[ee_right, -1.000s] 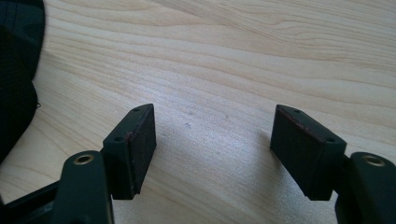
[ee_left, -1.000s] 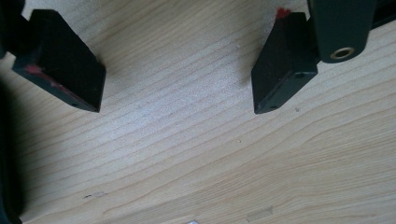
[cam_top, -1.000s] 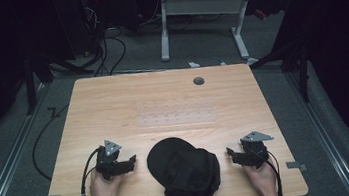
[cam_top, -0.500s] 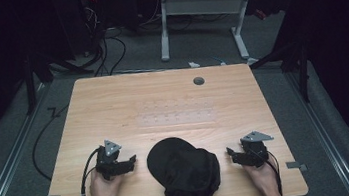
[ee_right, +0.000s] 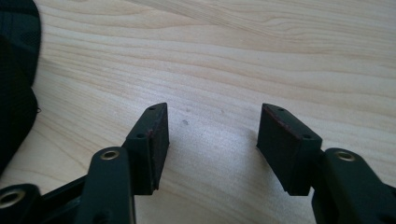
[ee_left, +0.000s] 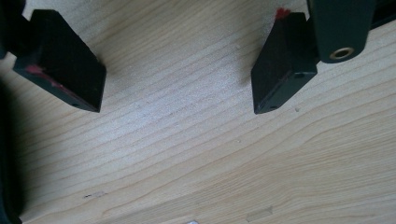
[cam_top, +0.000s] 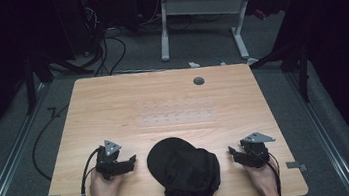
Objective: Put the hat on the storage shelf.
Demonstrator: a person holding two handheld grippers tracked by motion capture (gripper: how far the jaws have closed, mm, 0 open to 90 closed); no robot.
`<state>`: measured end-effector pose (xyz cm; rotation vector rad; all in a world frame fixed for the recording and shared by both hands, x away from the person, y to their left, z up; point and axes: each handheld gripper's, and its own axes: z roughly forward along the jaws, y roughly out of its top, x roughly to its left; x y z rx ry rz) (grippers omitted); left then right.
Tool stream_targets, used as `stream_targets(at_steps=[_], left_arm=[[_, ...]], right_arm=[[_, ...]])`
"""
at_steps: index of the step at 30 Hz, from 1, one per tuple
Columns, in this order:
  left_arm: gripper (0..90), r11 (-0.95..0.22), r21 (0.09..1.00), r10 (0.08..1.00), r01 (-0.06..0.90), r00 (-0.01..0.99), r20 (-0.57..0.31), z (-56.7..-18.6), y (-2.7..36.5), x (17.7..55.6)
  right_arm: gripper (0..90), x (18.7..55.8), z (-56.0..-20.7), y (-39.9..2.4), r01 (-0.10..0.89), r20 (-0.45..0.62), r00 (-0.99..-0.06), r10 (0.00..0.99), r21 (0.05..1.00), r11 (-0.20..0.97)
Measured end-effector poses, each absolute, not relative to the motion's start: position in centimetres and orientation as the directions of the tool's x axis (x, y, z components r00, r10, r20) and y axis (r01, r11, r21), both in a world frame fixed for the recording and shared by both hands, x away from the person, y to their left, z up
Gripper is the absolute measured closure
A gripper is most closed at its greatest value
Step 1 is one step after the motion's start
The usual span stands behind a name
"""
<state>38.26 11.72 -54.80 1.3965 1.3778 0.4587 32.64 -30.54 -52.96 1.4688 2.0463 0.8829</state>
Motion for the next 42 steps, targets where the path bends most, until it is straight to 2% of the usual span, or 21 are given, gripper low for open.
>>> stream_targets(at_steps=[5,9,27,42], left_arm=[[18.3,0.238,0.849,0.883,0.472,0.258,-0.392,-54.8,11.7,38.3],[18.3,0.239,0.849,0.883,0.472,0.257,-0.392,-54.8,11.7,38.3],[18.3,0.240,0.849,0.884,0.471,0.256,-0.392,-54.8,11.7,38.2],[18.4,0.241,0.849,0.884,0.470,0.254,-0.392,-54.8,11.7,38.2]], right_arm=[[43.0,32.1,-52.3,-30.8,0.652,0.057,-0.305,0.951,0.740,0.165],[42.2,31.9,-51.8,-30.8,0.646,0.068,-0.313,0.947,0.747,0.160],[37.3,30.8,-48.4,-28.4,0.585,0.169,-0.459,0.872,0.796,0.154],[32.3,31.6,-48.4,-25.2,0.599,0.216,-0.544,0.811,0.776,0.195]])
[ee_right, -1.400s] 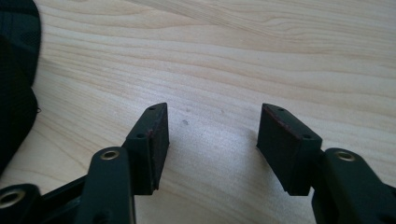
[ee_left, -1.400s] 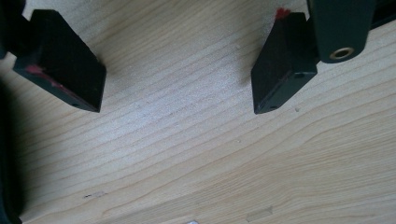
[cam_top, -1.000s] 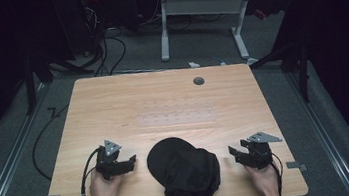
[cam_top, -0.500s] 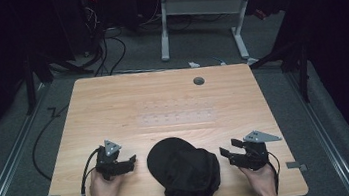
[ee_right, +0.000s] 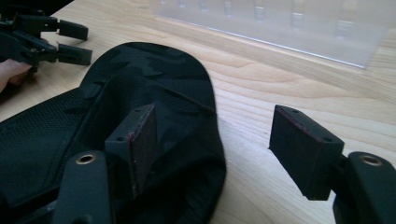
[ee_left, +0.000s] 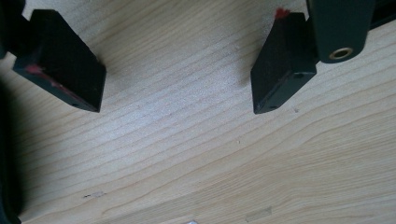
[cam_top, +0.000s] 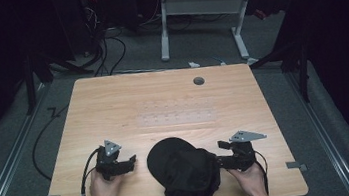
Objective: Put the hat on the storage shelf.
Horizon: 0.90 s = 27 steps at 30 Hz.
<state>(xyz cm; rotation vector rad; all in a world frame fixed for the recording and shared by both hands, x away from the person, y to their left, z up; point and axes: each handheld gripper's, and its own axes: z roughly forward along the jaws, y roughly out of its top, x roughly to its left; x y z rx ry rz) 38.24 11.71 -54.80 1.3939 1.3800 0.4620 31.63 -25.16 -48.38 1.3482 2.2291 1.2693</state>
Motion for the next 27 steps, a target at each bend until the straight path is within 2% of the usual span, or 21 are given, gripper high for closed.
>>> stream_targets(at_steps=[19,27], left_arm=[[18.4,0.243,0.848,0.885,0.470,0.251,-0.393,-54.8,11.7,38.2],[18.3,0.243,0.848,0.885,0.470,0.251,-0.393,-54.8,11.7,38.2]], right_arm=[[29.9,33.4,-50.8,-22.6,0.656,0.212,-0.569,0.795,0.700,0.283],[30.2,33.7,-51.6,-22.6,0.670,0.234,-0.571,0.787,0.687,0.282]])
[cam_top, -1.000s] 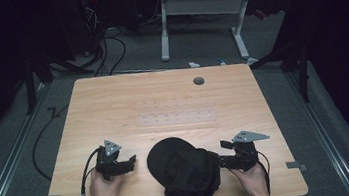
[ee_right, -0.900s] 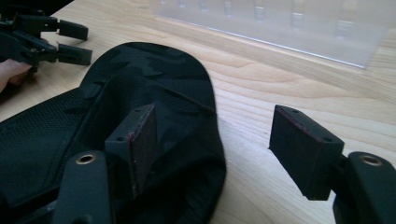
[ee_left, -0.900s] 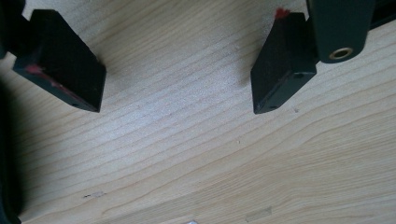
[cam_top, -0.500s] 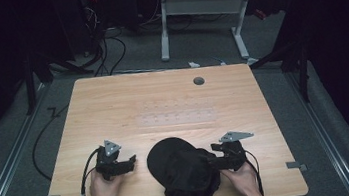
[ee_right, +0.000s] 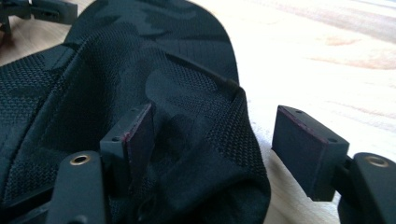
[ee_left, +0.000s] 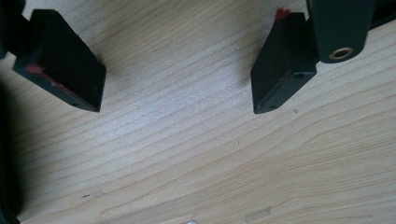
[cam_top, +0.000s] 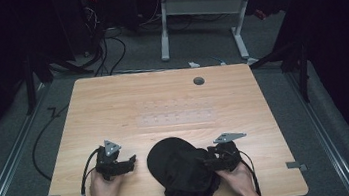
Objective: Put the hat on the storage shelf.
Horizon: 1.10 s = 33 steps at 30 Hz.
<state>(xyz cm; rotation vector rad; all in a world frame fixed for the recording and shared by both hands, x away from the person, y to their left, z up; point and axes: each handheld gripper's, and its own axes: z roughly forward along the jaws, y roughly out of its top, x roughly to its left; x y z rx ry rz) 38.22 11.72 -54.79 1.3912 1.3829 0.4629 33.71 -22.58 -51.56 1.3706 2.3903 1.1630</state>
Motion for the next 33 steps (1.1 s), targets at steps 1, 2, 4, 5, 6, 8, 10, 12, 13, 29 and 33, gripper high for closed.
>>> stream_targets(at_steps=[1,2,4,5,6,8,10,12,13,29,33], left_arm=[[18.4,0.243,0.848,0.885,0.470,0.251,-0.393,-54.79,11.73,38.22],[18.4,0.243,0.848,0.885,0.470,0.251,-0.393,-54.79,11.73,38.22],[18.4,0.245,0.848,0.884,0.469,0.250,-0.394,-54.79,11.71,38.22],[18.4,0.245,0.848,0.885,0.469,0.250,-0.394,-54.79,11.71,38.22],[18.4,0.245,0.848,0.884,0.469,0.250,-0.394,-54.79,11.71,38.22],[18.4,0.245,0.848,0.885,0.469,0.250,-0.394,-54.79,11.71,38.22],[18.3,0.244,0.849,0.885,0.469,0.250,-0.393,-54.80,11.71,38.22],[18.3,0.244,0.849,0.885,0.469,0.250,-0.393,-54.80,11.71,38.21],[18.3,0.243,0.849,0.885,0.470,0.250,-0.392,-54.80,11.71,38.21],[18.4,0.244,0.849,0.885,0.469,0.250,-0.392,-54.80,11.70,38.21],[18.4,0.244,0.849,0.885,0.469,0.249,-0.392,-54.79,11.70,38.21]], right_arm=[[30.5,33.76,-51.70,-22.56,0.672,0.237,-0.574,0.783,0.684,0.285],[31.1,33.77,-51.80,-22.50,0.680,0.245,-0.570,0.784,0.677,0.283],[33.9,33.89,-52.12,-22.50,0.681,0.251,-0.579,0.776,0.672,0.291],[35.6,33.92,-52.25,-22.48,0.684,0.255,-0.581,0.773,0.668,0.294],[38.2,33.93,-52.37,-22.43,0.679,0.250,-0.588,0.769,0.669,0.302],[41.7,33.81,-52.36,-22.20,0.666,0.228,-0.601,0.766,0.673,0.323],[45.5,33.76,-52.31,-22.10,0.659,0.212,-0.609,0.765,0.671,0.339],[49.9,33.70,-52.30,-22.07,0.654,0.198,-0.612,0.765,0.671,0.349],[51.9,33.64,-52.28,-22.05,0.646,0.181,-0.616,0.767,0.673,0.360],[73.4,33.44,-52.45,-22.30,0.592,0.101,-0.646,0.757,0.691,0.414],[75.5,33.45,-52.56,-22.50,0.597,0.124,-0.644,0.755,0.698,0.394]])
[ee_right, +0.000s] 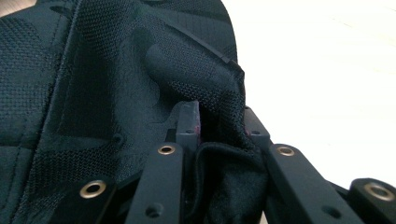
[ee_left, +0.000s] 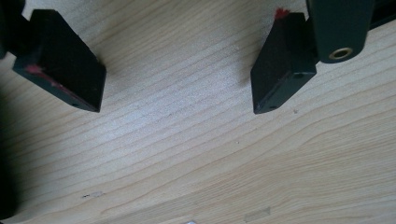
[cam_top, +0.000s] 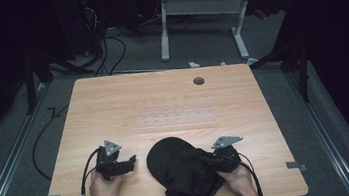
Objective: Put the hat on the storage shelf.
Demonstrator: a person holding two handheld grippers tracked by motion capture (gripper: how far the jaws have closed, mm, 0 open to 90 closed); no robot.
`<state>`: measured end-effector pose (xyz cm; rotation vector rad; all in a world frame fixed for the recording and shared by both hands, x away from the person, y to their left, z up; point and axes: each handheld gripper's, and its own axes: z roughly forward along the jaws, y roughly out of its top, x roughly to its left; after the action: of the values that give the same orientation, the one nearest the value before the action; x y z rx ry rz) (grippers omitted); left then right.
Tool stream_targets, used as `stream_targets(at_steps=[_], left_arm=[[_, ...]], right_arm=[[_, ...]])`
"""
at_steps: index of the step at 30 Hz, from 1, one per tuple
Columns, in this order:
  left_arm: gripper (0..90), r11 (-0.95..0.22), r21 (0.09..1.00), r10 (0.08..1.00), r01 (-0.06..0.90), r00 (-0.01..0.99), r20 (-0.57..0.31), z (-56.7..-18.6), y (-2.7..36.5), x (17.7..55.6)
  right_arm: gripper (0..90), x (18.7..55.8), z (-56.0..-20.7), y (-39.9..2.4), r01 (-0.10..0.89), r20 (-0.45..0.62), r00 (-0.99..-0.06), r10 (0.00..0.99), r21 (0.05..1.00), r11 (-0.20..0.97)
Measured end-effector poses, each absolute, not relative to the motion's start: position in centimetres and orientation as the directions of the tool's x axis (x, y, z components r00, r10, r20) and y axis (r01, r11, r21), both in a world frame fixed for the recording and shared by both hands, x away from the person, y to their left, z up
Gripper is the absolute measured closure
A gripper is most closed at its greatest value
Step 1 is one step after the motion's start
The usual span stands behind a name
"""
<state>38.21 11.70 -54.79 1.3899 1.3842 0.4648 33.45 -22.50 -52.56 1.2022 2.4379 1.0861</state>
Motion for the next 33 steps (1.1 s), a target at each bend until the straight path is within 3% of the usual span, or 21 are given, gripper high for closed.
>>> stream_targets(at_steps=[24,28,33], left_arm=[[17.7,0.257,0.847,0.890,0.466,0.228,-0.395,-54.8,11.7,38.2],[22.6,0.249,0.851,0.886,0.461,0.246,-0.393,-54.8,11.6,38.0],[22.4,0.250,0.851,0.887,0.462,0.243,-0.393,-54.7,11.6,38.0]], right_arm=[[81.9,33.4,-51.6,-23.8,0.582,0.180,-0.658,0.731,0.738,0.342],[81.9,33.3,-51.3,-24.1,0.577,0.176,-0.657,0.733,0.743,0.339],[82.0,33.0,-51.0,-24.4,0.570,0.170,-0.659,0.733,0.749,0.338]])
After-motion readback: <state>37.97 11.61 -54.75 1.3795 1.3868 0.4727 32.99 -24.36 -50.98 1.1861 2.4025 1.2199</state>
